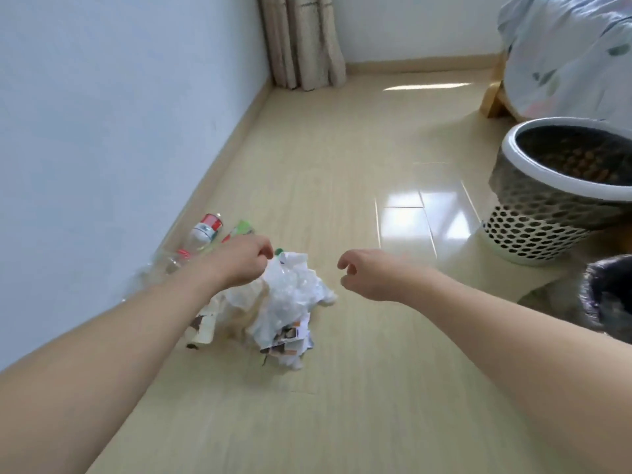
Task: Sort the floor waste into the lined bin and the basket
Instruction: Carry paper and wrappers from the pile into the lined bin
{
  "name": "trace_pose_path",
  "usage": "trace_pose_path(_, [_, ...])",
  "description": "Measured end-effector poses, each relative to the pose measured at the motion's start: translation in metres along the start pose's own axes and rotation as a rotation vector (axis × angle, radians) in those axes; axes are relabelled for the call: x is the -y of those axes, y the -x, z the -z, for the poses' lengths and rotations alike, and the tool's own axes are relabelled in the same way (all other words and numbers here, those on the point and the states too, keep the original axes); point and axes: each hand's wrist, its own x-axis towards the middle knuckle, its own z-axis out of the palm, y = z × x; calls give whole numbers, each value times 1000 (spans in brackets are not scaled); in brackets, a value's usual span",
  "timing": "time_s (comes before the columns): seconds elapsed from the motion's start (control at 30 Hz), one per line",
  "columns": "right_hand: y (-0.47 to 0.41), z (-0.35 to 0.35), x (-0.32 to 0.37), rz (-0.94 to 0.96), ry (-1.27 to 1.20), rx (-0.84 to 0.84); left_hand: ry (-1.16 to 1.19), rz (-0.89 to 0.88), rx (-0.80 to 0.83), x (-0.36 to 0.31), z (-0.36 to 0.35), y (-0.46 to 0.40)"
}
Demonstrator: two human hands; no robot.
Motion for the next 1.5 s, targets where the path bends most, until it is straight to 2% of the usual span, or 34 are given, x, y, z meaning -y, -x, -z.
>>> trace_pose_path(0.2, [-62,-89,65,-27,-68,92,191,163,9,113,-50,17])
trace_pose_path(0.3, [-84,-115,78,-68,-107,16,222,191,-86,146,-64,17])
trace_pose_path(0.37, [-97,-121,83,-37,10,-117,212,186,-164,162,-68,16])
trace_pose_path(0.47, [-111,-127,94,147,221,-284,216,167,-250,183,-72,16])
trace_pose_path(0.57, [-121,-137,112,267,294,-259,219,173,-284,203,-80,19])
trace_pose_path(0.67, [-131,-150,128,289,485,-188,216,199,-257,215,-92,27])
trace_pose_path(0.83, [-139,-155,143,301,570,-279,168,220,-183,222,-104,31])
trace_pose_path(0.9, [-138,-149,142,295,559,-321,174,256,-150,219,-104,27])
trace_pose_path(1.0, [-135,-136,140,271,433,-281,269,288,-79,212,-105,19])
trace_pose_path(1.17, [-125,-118,138,169,245,-247,89,216,-64,211,-114,13])
trace_pose_path(1.33, [-119,-111,138,71,-116,-197,127,218,46,220,-112,25])
trace_pose_path(1.5, [-100,-106,145,67,-114,-107,-18,193,102,215,-89,35])
